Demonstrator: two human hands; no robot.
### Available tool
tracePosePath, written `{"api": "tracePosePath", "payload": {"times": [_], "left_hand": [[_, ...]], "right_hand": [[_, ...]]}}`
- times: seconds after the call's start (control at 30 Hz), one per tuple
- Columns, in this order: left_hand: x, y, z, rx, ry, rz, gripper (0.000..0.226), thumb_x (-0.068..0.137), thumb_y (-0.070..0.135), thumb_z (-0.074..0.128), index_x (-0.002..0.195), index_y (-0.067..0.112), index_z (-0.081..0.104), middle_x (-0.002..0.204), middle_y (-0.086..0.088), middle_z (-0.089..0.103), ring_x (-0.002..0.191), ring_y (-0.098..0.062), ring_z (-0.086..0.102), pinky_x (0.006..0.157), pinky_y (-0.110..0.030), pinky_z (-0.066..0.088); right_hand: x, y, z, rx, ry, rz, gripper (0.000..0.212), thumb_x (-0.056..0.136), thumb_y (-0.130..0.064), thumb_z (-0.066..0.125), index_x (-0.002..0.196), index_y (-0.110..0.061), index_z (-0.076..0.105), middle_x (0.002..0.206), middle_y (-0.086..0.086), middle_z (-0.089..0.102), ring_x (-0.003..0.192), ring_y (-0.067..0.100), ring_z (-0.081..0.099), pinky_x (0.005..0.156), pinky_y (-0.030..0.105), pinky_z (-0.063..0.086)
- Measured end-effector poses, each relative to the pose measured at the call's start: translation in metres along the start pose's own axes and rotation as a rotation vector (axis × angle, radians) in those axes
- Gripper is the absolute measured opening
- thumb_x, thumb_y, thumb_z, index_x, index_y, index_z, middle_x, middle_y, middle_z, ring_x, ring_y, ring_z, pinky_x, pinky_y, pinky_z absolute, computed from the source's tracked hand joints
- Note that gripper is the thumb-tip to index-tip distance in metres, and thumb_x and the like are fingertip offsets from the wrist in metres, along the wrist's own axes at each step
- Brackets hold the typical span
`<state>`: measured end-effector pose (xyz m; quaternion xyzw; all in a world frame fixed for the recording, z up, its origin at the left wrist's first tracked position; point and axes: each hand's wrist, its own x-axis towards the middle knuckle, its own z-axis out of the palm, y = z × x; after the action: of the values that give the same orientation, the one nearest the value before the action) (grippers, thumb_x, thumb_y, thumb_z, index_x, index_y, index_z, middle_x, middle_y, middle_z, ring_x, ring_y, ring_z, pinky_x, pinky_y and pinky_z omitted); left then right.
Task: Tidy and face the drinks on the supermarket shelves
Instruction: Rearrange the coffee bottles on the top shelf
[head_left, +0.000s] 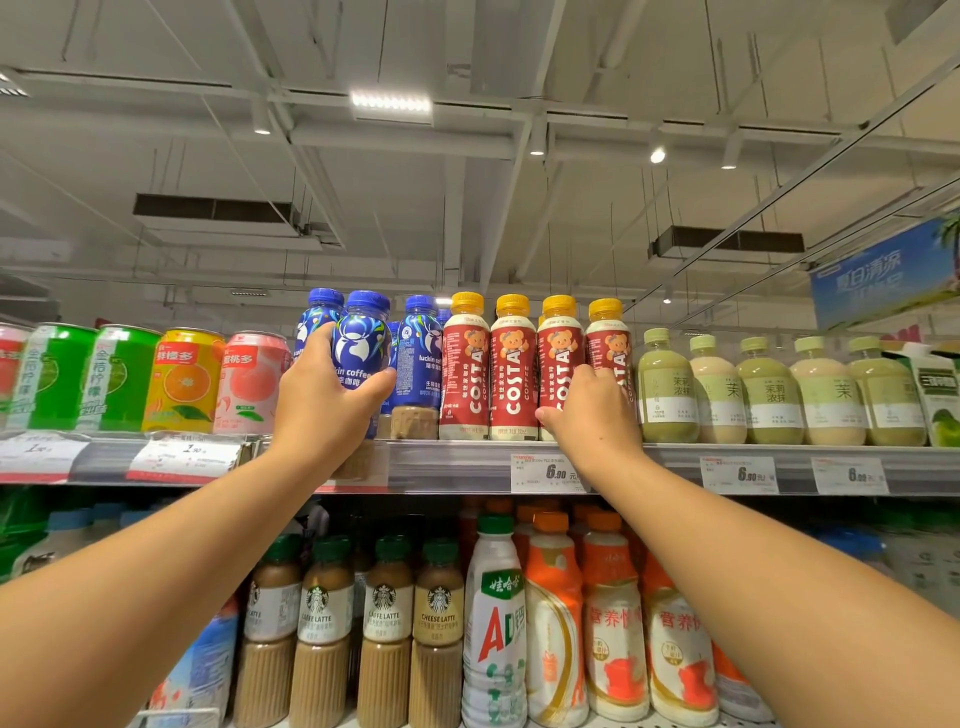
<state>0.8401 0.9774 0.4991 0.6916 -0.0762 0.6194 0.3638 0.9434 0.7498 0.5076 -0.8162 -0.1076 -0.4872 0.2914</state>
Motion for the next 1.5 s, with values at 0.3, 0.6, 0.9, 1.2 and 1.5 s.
{"api": "tracePosePath", "payload": {"times": [0.3, 0.6, 0.9, 1.2, 1.5], "left_hand": [[-0.001, 0.004, -0.001, -0.068, -0.001, -0.081, 0.052, 0.080, 0.030, 0.077, 0.121, 0.027, 0.046, 0.094, 0.015, 0.059, 0.082, 0.005, 0.060, 0.066, -0.023, 0.052], [-0.010, 0.019, -0.004, -0.419, -0.064, -0.322, 0.069, 0.069, 0.016, 0.086, 0.122, 0.026, 0.042, 0.102, -0.001, 0.069, 0.085, -0.015, 0.071, 0.076, -0.040, 0.060], [-0.016, 0.024, -0.035, -0.484, -0.175, -0.293, 0.049, 0.088, 0.009, 0.068, 0.125, 0.025, 0.039, 0.103, 0.007, 0.057, 0.082, -0.006, 0.068, 0.063, -0.026, 0.057], [-0.022, -0.048, -0.100, 0.520, -0.279, 0.235, 0.050, 0.095, 0.023, 0.055, 0.141, 0.009, 0.041, 0.138, -0.012, 0.046, 0.125, -0.029, 0.043, 0.105, -0.039, 0.036], [-0.037, -0.100, -0.130, 1.033, -0.444, 0.362, 0.068, 0.084, 0.033, 0.065, 0.145, 0.014, 0.041, 0.136, -0.007, 0.050, 0.116, -0.029, 0.051, 0.094, -0.036, 0.045]], "right_hand": [[-0.015, -0.013, -0.011, 0.004, -0.026, -0.059, 0.051, 0.090, -0.032, 0.066, 0.130, -0.009, 0.046, 0.135, 0.010, 0.041, 0.123, 0.029, 0.042, 0.097, 0.041, 0.043], [-0.090, -0.101, -0.013, 0.577, -0.457, -0.358, 0.054, 0.078, -0.051, 0.073, 0.122, -0.027, 0.054, 0.114, -0.012, 0.064, 0.098, 0.007, 0.062, 0.078, 0.023, 0.050], [-0.104, -0.127, -0.003, 0.550, -0.383, -0.286, 0.057, 0.071, -0.048, 0.082, 0.113, -0.019, 0.058, 0.108, -0.001, 0.065, 0.096, 0.016, 0.063, 0.084, 0.031, 0.051], [-0.067, -0.160, 0.006, 0.557, -0.207, -0.157, 0.045, 0.072, -0.040, 0.081, 0.107, -0.021, 0.058, 0.100, -0.008, 0.066, 0.085, 0.009, 0.063, 0.075, 0.028, 0.051], [-0.050, -0.180, 0.045, 0.364, -0.180, 0.008, 0.051, 0.074, -0.044, 0.080, 0.106, -0.013, 0.056, 0.113, 0.008, 0.065, 0.097, 0.024, 0.063, 0.084, 0.041, 0.053]]}}
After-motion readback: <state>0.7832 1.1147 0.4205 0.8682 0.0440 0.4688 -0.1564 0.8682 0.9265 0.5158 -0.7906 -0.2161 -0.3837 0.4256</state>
